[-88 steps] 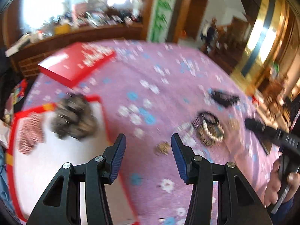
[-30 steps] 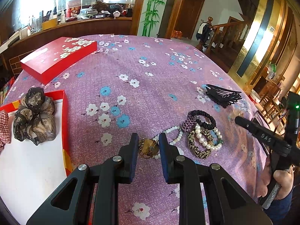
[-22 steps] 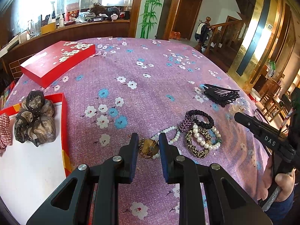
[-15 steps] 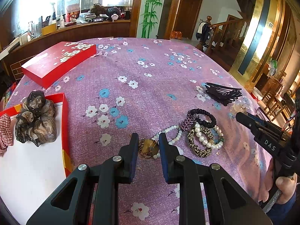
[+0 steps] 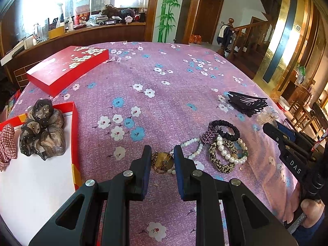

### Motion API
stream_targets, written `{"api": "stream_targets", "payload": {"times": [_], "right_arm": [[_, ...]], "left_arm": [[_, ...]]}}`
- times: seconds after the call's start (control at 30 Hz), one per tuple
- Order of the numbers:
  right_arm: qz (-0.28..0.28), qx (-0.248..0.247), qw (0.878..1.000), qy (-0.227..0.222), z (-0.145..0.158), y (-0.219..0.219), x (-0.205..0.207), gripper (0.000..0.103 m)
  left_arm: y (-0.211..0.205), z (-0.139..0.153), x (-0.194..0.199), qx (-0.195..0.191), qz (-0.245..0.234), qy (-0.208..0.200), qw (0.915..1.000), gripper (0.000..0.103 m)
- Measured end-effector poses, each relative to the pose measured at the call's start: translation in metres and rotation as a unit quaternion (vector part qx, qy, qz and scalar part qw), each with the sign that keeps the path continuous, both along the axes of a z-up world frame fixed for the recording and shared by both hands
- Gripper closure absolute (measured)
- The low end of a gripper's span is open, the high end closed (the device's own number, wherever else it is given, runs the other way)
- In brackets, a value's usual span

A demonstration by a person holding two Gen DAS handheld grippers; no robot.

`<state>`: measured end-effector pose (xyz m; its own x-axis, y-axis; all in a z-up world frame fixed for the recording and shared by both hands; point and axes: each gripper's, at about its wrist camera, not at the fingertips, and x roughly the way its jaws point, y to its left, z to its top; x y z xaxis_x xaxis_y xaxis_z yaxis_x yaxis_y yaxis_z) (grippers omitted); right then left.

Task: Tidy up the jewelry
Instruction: 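Grasp the clear hair clip with the right gripper while the left grasps the gold brooch, then carry the clip and brooch into the white box and release both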

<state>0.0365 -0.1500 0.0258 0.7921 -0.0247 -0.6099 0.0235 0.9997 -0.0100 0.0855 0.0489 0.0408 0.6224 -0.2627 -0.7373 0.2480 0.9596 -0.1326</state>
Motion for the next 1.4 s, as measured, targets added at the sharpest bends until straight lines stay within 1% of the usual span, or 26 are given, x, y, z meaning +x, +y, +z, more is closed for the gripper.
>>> {"api": "stream_targets", "payload": {"times": [0.5, 0.67, 0.77, 0.87, 1.03, 1.2, 1.3, 1.4], "right_arm": [[0.005, -0.023, 1.000, -0.011, 0.001, 0.009, -0.003, 0.075], [0.007, 0.013, 1.000, -0.012, 0.009, 0.002, -0.004, 0.075], [0.013, 0.027, 0.999, -0.013, 0.016, 0.005, -0.009, 0.075], [0.035, 0.050, 0.998, -0.010, 0.026, 0.016, -0.017, 0.075], [0.098, 0.087, 0.991, 0.009, 0.044, 0.051, -0.018, 0.074], [0.158, 0.110, 0.981, 0.023, 0.058, 0.099, -0.011, 0.074], [0.191, 0.118, 0.974, 0.035, 0.060, 0.131, -0.004, 0.074], [0.225, 0.134, 0.963, 0.054, 0.059, 0.162, 0.004, 0.074]], "left_arm": [[0.005, 0.006, -0.002, -0.006, 0.004, -0.008, 0.9999, 0.082], [0.010, 0.015, -0.005, -0.019, 0.004, -0.016, 0.9997, 0.082], [0.019, 0.022, -0.007, -0.032, 0.010, -0.022, 0.9992, 0.082], [0.030, 0.032, -0.009, -0.046, 0.020, -0.030, 0.9983, 0.082], [0.049, 0.048, -0.012, -0.062, 0.041, -0.041, 0.9964, 0.082], [0.081, 0.061, -0.011, -0.062, 0.087, -0.045, 0.9932, 0.082], [0.108, 0.068, -0.008, -0.065, 0.122, -0.044, 0.9895, 0.082], [0.142, 0.075, -0.006, -0.065, 0.151, -0.044, 0.9854, 0.082]]}}
